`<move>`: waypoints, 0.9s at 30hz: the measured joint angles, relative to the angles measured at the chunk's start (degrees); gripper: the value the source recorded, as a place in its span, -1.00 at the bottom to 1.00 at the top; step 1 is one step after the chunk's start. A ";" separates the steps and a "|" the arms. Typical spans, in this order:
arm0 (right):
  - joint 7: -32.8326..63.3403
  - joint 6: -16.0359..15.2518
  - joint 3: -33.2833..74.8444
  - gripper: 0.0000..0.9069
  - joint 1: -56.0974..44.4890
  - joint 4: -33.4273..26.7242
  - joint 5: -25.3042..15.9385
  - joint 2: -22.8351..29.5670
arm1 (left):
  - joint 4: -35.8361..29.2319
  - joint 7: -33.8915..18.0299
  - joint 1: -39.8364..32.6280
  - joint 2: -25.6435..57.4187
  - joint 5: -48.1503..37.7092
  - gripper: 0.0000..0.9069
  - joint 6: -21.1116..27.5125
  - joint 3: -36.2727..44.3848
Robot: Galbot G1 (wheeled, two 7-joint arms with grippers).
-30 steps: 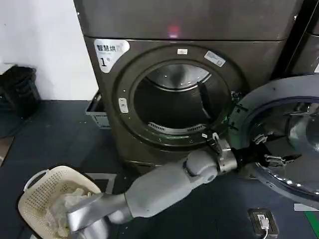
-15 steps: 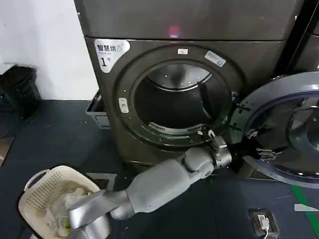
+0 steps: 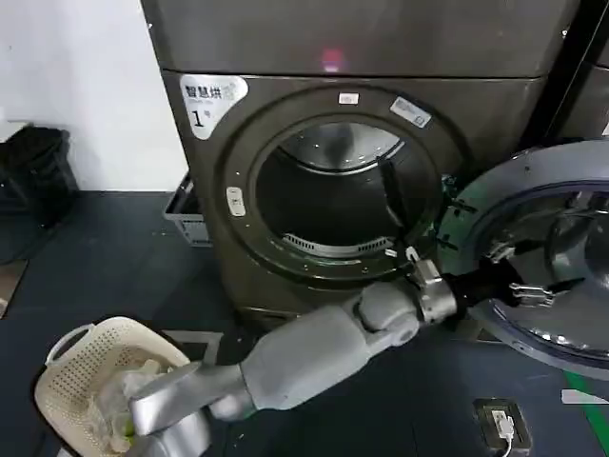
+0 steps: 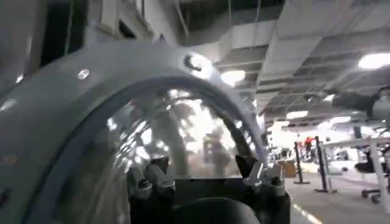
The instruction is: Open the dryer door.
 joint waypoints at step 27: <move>1.79 1.11 1.13 1.00 2.53 1.14 -5.88 -1.83 | -25.90 -1.89 4.48 37.41 -1.51 1.00 1.68 -0.52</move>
